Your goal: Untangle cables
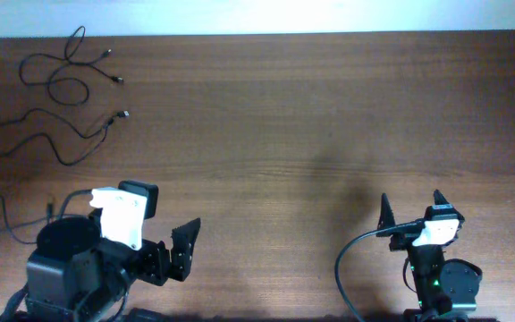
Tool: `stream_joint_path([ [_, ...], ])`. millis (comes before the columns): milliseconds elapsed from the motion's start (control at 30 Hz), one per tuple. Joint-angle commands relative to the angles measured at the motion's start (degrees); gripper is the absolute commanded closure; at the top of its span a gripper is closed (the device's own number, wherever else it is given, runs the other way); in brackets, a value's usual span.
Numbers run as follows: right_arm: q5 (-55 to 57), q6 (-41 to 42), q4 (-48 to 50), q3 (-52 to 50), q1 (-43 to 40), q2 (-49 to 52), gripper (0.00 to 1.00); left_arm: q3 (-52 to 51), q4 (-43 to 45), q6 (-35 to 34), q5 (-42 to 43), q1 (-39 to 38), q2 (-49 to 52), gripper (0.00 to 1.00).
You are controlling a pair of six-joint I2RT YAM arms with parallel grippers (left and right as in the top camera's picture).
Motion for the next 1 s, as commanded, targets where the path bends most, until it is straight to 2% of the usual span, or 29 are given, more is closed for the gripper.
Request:
stream_joint_path([
  [0, 1.62, -1.31, -0.55, -0.39, -0.33, -0.61, 0.01, -0.28, -2.62, -0.13, -0.42, 0.13, -0.02, 0.01],
  [467, 1.62, -1.09, -0.55, -0.39, -1.11, -0.61, 0.02, -0.28, -16.13, -0.13, -0.42, 0.13, -0.02, 0.01],
  [967, 3.98, 1.53, -0.74, -0.37, -1.11, -0.61, 0.02, -0.28, -16.63, -0.13, -0.42, 0.13, -0.02, 0.01],
])
